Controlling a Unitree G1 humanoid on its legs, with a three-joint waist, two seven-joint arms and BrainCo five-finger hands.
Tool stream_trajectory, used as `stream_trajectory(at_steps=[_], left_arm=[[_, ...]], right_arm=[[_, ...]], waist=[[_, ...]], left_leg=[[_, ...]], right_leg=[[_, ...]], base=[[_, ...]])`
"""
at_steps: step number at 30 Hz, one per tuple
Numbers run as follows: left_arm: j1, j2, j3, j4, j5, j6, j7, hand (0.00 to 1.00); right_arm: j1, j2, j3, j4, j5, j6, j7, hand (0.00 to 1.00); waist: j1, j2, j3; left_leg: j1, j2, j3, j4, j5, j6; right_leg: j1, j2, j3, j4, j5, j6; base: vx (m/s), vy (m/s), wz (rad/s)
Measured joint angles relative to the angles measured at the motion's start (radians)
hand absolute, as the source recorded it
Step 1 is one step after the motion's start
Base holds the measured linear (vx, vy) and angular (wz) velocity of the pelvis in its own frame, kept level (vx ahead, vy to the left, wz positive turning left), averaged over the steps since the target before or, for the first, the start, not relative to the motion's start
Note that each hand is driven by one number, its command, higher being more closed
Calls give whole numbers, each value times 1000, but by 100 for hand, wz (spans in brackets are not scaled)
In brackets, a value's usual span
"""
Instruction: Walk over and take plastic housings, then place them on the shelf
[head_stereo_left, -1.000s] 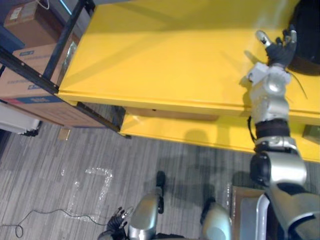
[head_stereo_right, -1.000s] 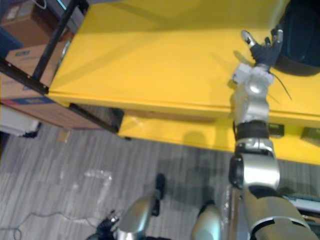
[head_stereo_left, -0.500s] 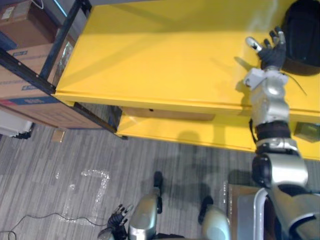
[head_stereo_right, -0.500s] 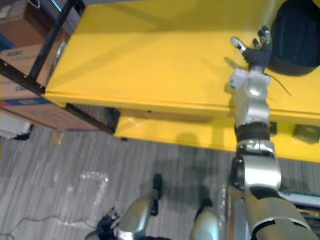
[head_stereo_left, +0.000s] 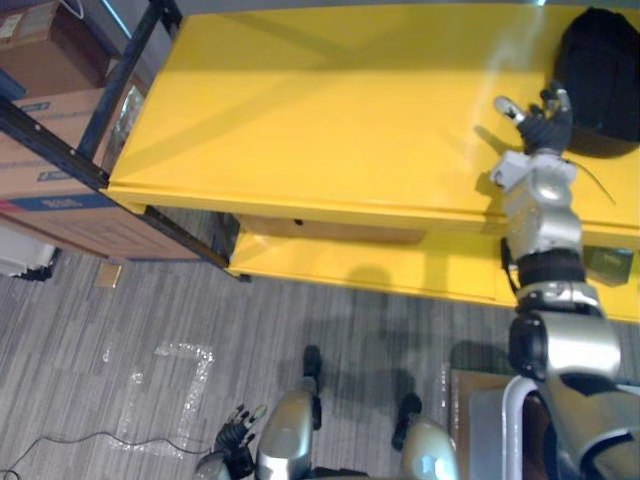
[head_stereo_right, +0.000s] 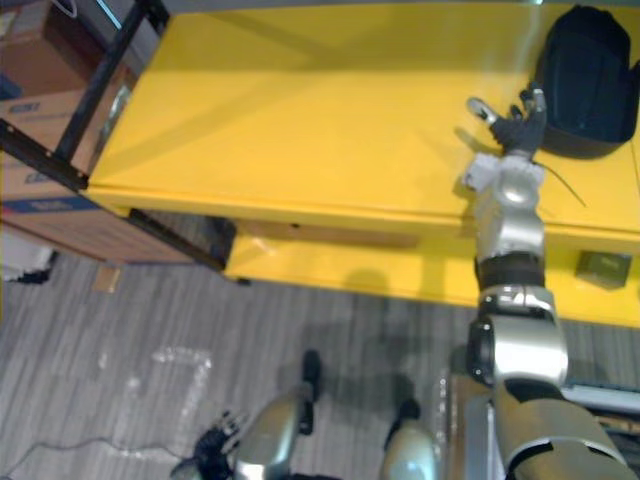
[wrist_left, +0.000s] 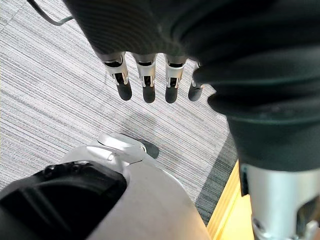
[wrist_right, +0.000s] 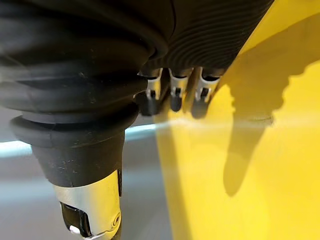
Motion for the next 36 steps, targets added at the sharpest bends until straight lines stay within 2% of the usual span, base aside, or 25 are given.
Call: stream_trajectory(at_steps=[5, 14, 24, 36], left_arm=[[0, 1, 1, 4, 0, 1, 7, 0], [0, 10, 7, 5, 0, 1, 6, 0], [0, 11, 7, 5, 0, 2, 8, 0], [0, 11, 7, 5, 0, 2, 7, 0]], right_arm=[[11, 0, -4, 0, 0, 5, -29, 0], [28, 1, -7, -3, 0, 4, -73, 0], [32, 1, -26, -3, -1, 6, -112, 0], [33, 1, -26, -3, -1, 6, -126, 0]], waist=[[-1, -5, -4], [0, -26, -14], [-2, -27, -14], [-2, -27, -14]], left_leg=[[15, -15, 1, -18, 8, 3], [16, -22, 3, -32, 15, 4], [19, -22, 5, -32, 15, 4], [26, -22, 10, -33, 15, 4]], right_leg=[[-7, -21, -3, 34, -22, 4], [-14, -29, -2, 44, -28, 4], [-14, -30, -1, 44, -27, 4], [-12, -30, 2, 41, -27, 4]], base=[[7, -5, 3], [0, 0, 0], [0, 0, 0], [0, 0, 0]])
